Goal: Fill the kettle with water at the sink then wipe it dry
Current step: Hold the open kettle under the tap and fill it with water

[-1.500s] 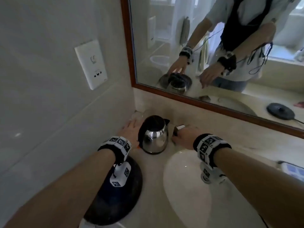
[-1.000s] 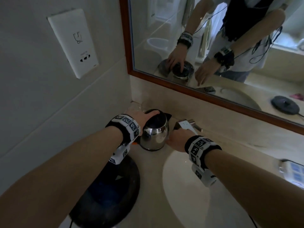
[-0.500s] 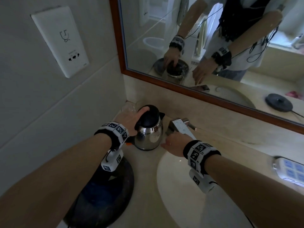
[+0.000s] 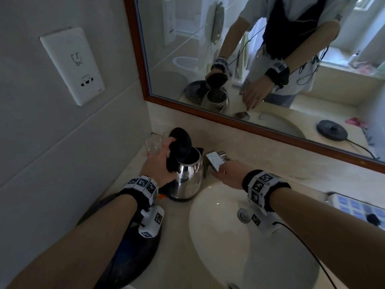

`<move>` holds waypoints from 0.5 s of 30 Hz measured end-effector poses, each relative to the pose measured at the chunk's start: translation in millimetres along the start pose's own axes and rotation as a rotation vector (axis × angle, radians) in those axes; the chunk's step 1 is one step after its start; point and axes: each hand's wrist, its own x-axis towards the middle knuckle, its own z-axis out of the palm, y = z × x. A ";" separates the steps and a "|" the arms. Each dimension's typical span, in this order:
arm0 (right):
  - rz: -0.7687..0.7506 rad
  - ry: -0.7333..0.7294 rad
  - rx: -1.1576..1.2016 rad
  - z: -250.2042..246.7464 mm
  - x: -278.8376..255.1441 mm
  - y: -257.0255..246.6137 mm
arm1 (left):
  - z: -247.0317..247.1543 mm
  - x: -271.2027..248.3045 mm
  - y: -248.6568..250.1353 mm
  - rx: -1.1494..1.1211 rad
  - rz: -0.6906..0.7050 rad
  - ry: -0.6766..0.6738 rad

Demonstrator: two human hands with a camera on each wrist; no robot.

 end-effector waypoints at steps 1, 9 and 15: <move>0.003 -0.008 -0.001 -0.7 -2.8 2.8 | 2.9 -4.8 3.6 0.013 -0.031 0.014; 0.058 0.015 0.045 -13.2 -18.7 30.3 | 19.2 -29.7 24.1 -0.007 -0.021 0.057; 0.133 0.047 0.034 -30.9 -22.8 64.5 | 30.9 -68.3 38.3 -0.002 0.031 0.012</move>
